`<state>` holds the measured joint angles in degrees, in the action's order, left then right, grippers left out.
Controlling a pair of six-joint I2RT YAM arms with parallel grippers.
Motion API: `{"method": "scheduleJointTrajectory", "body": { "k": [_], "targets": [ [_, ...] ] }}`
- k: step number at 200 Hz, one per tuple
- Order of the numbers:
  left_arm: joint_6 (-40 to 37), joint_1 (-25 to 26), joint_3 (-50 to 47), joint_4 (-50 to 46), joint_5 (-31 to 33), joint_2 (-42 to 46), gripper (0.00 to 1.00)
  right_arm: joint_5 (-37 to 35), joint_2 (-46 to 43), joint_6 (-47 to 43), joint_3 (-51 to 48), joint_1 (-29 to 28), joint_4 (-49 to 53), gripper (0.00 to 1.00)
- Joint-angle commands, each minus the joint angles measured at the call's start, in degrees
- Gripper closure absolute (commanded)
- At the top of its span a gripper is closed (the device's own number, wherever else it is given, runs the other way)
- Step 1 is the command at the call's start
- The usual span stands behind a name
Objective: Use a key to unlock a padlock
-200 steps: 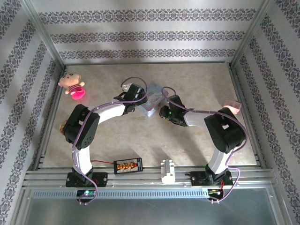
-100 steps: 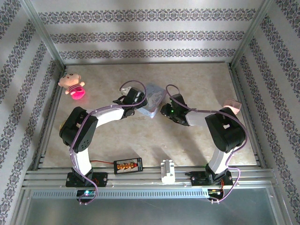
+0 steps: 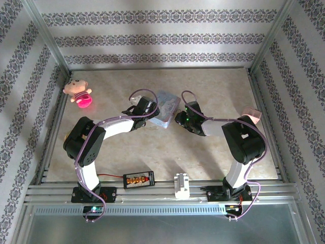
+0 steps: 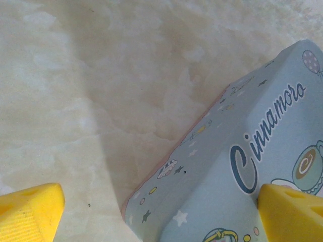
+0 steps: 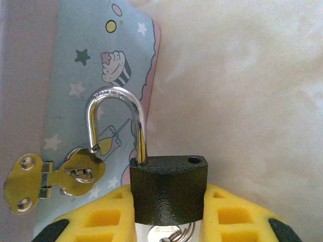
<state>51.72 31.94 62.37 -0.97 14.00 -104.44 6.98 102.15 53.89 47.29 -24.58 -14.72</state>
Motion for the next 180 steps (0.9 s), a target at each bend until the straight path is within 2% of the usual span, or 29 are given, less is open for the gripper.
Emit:
{"method": "scheduleJointTrajectory", "body": {
  "k": [1, 30, 58, 116, 143, 169, 180],
  "targets": [
    [-1.3, 1.2, -2.7, -10.4, -0.2, -2.5, 0.03, -0.8, -1.4, -0.4, -0.1, 1.5, -1.7, 1.00],
    [-2.8, 0.7, -0.6, -10.8, 1.3, -3.6, 0.19, -1.6, -6.6, -2.6, -3.1, 3.2, 0.6, 1.00],
    [-5.2, -0.6, 0.8, -7.6, -0.5, -4.9, 0.33, -2.4, -12.5, -4.4, -7.0, 4.4, 3.3, 1.00],
    [-11.8, -4.5, 8.8, -0.8, -6.1, -11.4, 0.42, 0.2, -19.1, -12.6, -10.2, 4.4, 10.2, 1.00],
    [-17.7, -7.3, 13.2, 4.7, -11.9, -14.4, 0.48, 2.5, -19.0, -17.7, -9.7, 4.4, 13.1, 1.00],
    [-23.2, -10.4, 18.7, 5.2, -19.2, -17.7, 0.48, 2.9, -18.2, -24.1, -7.1, 4.6, 18.5, 1.00],
    [-23.9, -11.5, 20.3, 4.6, -21.0, -18.3, 0.44, 3.6, -17.4, -26.6, -5.7, 5.5, 20.6, 1.00]
  ]
}}
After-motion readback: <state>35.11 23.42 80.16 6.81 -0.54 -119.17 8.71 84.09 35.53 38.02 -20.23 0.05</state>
